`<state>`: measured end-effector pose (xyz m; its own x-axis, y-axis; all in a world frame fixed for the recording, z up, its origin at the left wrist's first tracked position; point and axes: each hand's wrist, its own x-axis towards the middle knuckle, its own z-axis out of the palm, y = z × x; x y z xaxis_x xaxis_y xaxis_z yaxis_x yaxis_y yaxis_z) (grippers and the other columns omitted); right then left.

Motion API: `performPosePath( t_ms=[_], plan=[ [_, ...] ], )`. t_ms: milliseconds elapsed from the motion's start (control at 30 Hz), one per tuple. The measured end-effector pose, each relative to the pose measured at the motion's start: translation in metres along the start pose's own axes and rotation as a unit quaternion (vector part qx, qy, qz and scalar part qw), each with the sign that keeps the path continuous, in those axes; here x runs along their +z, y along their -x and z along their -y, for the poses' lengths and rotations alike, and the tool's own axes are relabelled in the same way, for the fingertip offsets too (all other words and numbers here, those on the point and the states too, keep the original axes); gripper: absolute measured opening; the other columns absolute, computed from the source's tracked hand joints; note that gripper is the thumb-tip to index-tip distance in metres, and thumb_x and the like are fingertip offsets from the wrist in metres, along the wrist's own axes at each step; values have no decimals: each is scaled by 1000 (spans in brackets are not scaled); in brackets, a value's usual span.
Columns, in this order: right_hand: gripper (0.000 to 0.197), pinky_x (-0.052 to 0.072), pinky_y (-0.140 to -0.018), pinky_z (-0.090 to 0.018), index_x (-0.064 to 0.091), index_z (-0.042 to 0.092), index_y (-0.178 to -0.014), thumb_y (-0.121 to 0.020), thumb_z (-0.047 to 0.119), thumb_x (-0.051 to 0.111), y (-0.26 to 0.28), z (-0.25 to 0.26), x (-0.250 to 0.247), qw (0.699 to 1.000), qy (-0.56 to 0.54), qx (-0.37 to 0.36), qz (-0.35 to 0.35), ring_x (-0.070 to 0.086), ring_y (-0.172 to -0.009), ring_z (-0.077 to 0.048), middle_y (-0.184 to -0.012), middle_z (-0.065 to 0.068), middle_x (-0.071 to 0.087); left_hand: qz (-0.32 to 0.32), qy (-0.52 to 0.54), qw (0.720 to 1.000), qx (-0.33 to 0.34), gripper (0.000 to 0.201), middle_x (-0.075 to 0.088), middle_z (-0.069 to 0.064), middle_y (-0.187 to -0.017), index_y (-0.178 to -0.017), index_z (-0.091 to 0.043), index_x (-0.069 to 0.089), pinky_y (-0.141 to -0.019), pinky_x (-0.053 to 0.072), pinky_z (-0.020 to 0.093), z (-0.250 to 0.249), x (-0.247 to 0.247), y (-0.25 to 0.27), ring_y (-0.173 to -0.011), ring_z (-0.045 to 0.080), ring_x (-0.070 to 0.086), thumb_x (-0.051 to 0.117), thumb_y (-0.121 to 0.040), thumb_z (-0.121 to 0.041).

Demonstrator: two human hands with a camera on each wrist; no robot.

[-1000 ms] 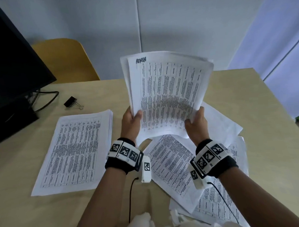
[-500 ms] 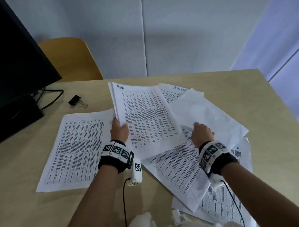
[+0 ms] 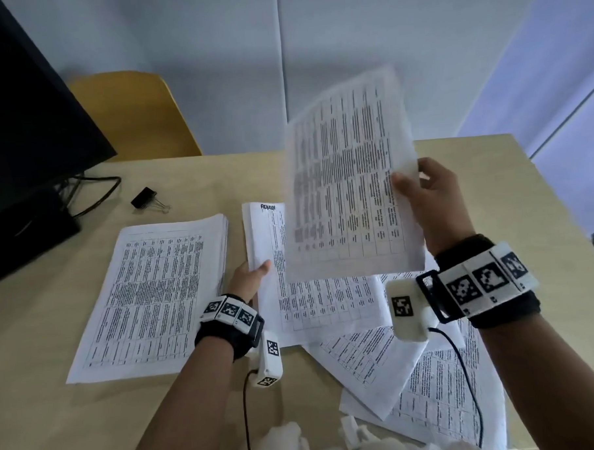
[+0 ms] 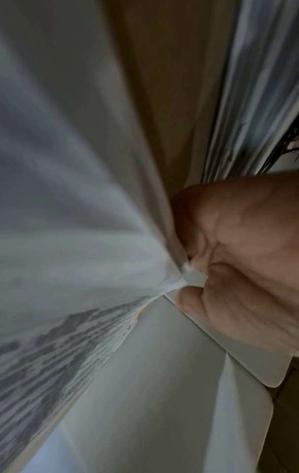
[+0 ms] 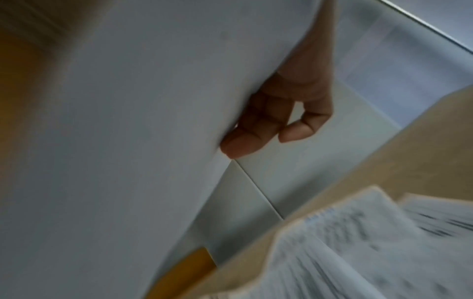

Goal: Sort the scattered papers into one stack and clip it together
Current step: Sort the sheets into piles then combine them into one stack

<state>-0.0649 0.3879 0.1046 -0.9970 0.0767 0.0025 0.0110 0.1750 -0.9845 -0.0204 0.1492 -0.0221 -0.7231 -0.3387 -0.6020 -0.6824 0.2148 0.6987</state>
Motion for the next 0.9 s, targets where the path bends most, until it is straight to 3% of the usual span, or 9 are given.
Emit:
performPosePath(
  t_ms=[100, 200, 267, 367, 500, 667, 767, 867, 900],
  plan=[
    [21, 54, -79, -43, 54, 2, -107, -87, 10, 54, -2, -39, 5, 992, 102, 79, 0, 62, -89, -30, -103, -19, 63, 39, 51, 998, -10, 75, 26, 11, -153, -147, -10, 25, -116, 20, 41, -1, 1, 4, -142, 28, 26, 26, -91, -61],
    [23, 51, -82, -42, 54, -1, -107, -86, 8, 50, 3, -76, 17, 973, 183, 139, 19, 61, -97, -34, -110, -20, 62, 95, 189, 975, -64, 106, 34, 5, -150, -144, -22, 32, -112, 27, 48, 4, 0, 3, -137, 25, 35, 31, -63, -90],
    [26, 49, -73, -31, 52, -3, -111, -87, 6, 46, 9, -94, 26, 962, 226, 149, 36, 59, -95, -32, -112, -19, 60, 99, 173, 979, -43, 84, 42, 2, -142, -141, -17, 36, -109, 32, 45, -1, 1, 7, -132, 24, 40, 28, -81, -75],
    [26, 39, -61, -20, 49, -3, -114, -91, 8, 45, 18, -111, 38, 944, 277, 152, 97, 51, -86, -21, -101, -11, 55, 65, 24, 998, 2, 69, 40, 10, -147, -141, -9, 37, -109, 30, 37, 1, 5, 1, -134, 27, 39, 54, -86, -48],
    [51, 30, -105, -48, 40, 11, -126, -83, 28, 62, 12, -129, 28, 902, 377, 200, 69, 35, -124, -28, -131, -9, 41, 20, -46, 999, -1, 38, 55, 14, -132, -129, 0, 50, -94, 37, 26, 8, 9, -11, -123, 28, 50, 54, -93, -14],
    [101, 3, -106, -66, 23, 13, -137, -60, 45, 79, -3, -142, -11, 862, 447, 240, 23, 13, -138, -33, -147, -7, 23, 8, -57, 998, 14, 36, 58, 14, -128, -127, -2, 53, -89, 36, 24, 8, 12, -15, -119, 28, 53, 53, -93, -14],
    [81, 4, -106, -67, 40, 7, -123, -63, 44, 78, -9, -143, -20, 843, 462, 272, 27, 20, -135, -34, -134, -11, 42, 1, -61, 998, 35, 35, 58, 15, -127, -127, -3, 53, -87, 35, 23, 10, 13, -15, -118, 29, 54, 52, -93, -12],
    [8, 10, -108, -60, 52, 14, -85, -80, 14, 59, -11, -135, -14, 852, 475, 219, 21, 40, -122, -31, -91, -10, 57, -8, -68, 996, 48, 34, 59, 15, -126, -126, -2, 54, -92, 38, 25, 10, 14, -13, -117, 29, 55, 52, -93, -12],
    [11, 14, -107, -55, 50, 17, -74, -80, 7, 49, -13, -129, -12, 863, 470, 186, 8, 47, -114, -29, -77, -7, 54, -7, -71, 996, 48, 34, 60, 15, -126, -125, -3, 54, -95, 39, 27, 11, 15, -13, -117, 29, 55, 52, -93, -12]
  ],
)
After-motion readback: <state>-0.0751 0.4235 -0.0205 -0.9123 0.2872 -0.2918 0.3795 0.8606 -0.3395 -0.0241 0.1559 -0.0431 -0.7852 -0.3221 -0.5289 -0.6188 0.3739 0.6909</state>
